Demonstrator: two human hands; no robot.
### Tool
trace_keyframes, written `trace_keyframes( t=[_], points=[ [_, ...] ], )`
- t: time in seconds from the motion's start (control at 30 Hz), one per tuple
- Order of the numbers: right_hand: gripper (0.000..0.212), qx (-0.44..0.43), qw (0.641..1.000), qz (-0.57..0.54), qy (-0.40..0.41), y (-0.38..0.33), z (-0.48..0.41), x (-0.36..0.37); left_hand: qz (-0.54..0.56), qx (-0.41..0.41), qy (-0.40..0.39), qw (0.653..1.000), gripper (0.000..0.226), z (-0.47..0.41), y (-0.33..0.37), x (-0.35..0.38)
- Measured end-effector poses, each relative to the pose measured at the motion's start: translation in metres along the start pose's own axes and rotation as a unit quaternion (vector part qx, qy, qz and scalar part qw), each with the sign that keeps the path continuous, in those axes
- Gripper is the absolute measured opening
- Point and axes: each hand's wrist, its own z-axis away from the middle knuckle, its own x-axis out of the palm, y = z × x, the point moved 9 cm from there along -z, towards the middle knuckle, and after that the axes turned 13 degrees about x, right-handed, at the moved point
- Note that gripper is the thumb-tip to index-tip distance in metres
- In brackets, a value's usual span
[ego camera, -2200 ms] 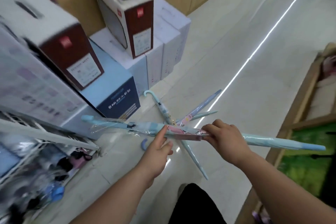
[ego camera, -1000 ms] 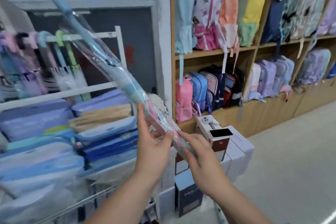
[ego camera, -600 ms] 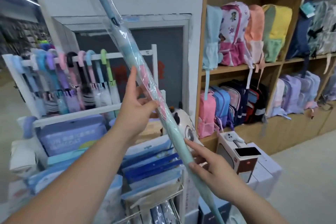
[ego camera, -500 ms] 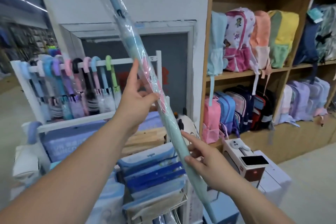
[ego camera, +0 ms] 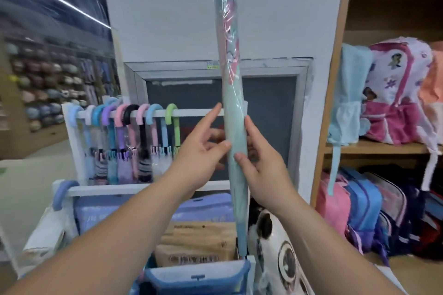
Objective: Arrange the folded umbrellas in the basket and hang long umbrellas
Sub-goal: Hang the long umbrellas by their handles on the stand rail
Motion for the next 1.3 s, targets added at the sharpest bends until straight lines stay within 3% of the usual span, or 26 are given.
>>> trace_keyframes(
  t=[0.13, 0.23, 0.37, 0.47, 0.6, 0.93, 1.3],
  points=[
    [0.075, -0.032, 0.999, -0.02, 0.009, -0.015, -0.049, 0.001, -0.019, -0.008, 0.009, 1.0, 0.072, -0.014, -0.02, -0.001],
    [0.077, -0.048, 0.998, -0.04, -0.011, -0.02, -0.074, 0.012, -0.033, -0.008, 0.001, 0.999, 0.082, -0.028, -0.031, -0.011],
    [0.075, -0.063, 0.995, -0.037, -0.064, -0.03, -0.105, 0.035, -0.069, 0.006, -0.005, 0.998, 0.101, -0.047, -0.038, -0.036],
    [0.072, -0.064, 0.993, -0.032, -0.098, -0.042, -0.128, 0.05, -0.082, 0.017, 0.002, 0.997, 0.101, -0.067, -0.041, -0.061],
    [0.084, -0.05, 0.988, -0.001, -0.146, -0.053, -0.154, 0.078, -0.067, 0.021, -0.015, 0.997, 0.097, -0.092, -0.047, -0.092],
    [0.083, -0.046, 0.995, 0.081, -0.029, -0.106, -0.224, 0.086, -0.049, 0.068, -0.074, 0.994, 0.099, -0.18, -0.032, -0.131],
    [0.086, -0.079, 0.996, 0.043, 0.007, -0.146, -0.286, 0.06, -0.124, 0.144, -0.016, 0.982, 0.1, -0.256, 0.009, -0.138]
  ],
)
